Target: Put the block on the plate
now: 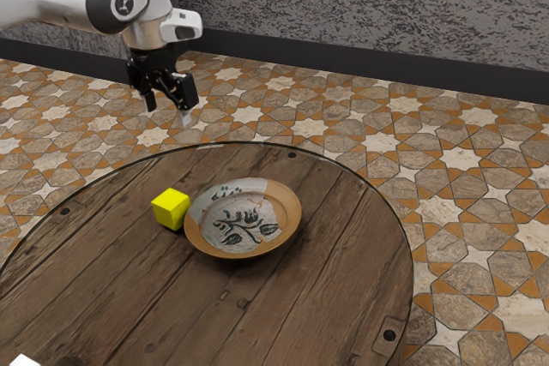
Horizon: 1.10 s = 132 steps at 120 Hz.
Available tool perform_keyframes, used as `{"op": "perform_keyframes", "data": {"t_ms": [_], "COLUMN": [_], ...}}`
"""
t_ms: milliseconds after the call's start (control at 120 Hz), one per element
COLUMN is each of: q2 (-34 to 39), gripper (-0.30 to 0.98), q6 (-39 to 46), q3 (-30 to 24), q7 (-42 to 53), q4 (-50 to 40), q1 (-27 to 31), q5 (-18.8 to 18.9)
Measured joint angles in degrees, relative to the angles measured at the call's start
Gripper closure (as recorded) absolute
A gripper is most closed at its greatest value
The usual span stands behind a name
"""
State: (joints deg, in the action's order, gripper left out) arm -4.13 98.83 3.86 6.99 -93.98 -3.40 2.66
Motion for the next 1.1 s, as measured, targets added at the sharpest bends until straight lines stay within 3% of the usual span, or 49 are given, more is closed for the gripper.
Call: {"op": "perform_keyframes", "data": {"t_ms": [167, 283, 367, 625, 1100], "q2": [-2.0, -7.1, -9.9, -11.8, -19.5], "gripper": [0.00, 0.00, 0.00, 0.00, 0.00], "q6": [0.7, 4.0, 6.6, 11.7, 22.4], "q3": [1.4, 8.1, 10.0, 10.5, 10.3], "q7": [0.7, -1.2, -5.1, -30.0, -70.3], "q4": [-0.5, -0.7, -0.7, -4.2, -7.4], "q1": [0.0, -5.5, -6.7, -6.7, 0.1], "q5": [-0.9, -1.2, -1.3, -3.8, -7.9]}}
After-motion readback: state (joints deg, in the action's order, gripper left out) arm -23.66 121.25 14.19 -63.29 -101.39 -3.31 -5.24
